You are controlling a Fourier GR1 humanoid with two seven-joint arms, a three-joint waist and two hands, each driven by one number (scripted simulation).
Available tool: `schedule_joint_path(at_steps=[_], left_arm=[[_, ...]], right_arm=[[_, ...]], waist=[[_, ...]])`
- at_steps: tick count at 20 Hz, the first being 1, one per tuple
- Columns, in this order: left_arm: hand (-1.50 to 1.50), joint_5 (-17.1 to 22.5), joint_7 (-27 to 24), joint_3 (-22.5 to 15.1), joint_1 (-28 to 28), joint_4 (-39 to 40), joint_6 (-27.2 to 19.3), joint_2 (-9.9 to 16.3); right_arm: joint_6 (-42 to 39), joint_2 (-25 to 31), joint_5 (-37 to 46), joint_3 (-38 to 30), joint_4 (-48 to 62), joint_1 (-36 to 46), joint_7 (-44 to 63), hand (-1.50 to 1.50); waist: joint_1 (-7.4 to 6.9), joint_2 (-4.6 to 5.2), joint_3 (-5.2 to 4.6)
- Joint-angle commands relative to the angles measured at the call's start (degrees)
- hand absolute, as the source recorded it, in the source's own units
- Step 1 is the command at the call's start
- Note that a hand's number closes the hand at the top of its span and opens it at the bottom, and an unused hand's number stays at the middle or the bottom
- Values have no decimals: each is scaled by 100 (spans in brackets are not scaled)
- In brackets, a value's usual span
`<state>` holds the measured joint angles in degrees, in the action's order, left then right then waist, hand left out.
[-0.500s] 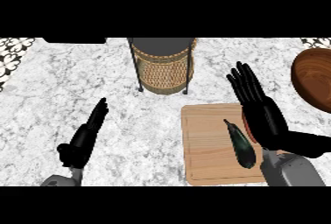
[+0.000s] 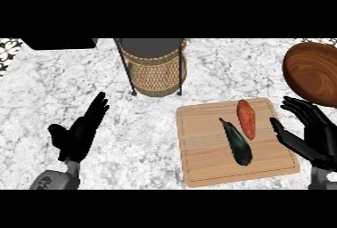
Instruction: Pick the eggplant from the cutting board and place it in the tiered basket
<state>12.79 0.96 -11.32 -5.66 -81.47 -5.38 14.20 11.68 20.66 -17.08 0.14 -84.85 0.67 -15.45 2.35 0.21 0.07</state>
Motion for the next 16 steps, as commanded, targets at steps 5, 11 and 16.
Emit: schedule_joint_path(at_steps=[5, 11, 16], left_arm=[[0, 338, 773, 263, -667, 198, 282, 19], [0, 241, 1169, 82, -469, -337, 96, 13], [0, 96, 938, 31, -538, -126, 79, -72]], right_arm=[[520, -17, 1266, 470, -339, -1077, -783, -150], [942, 1167, 2579, 854, -1718, -1626, 1307, -150], [956, 1874, 3919, 1125, -2288, -1807, 3159, -150]], waist=[[-157, -20, -14], [-174, -59, -45], [-152, -18, -81]])
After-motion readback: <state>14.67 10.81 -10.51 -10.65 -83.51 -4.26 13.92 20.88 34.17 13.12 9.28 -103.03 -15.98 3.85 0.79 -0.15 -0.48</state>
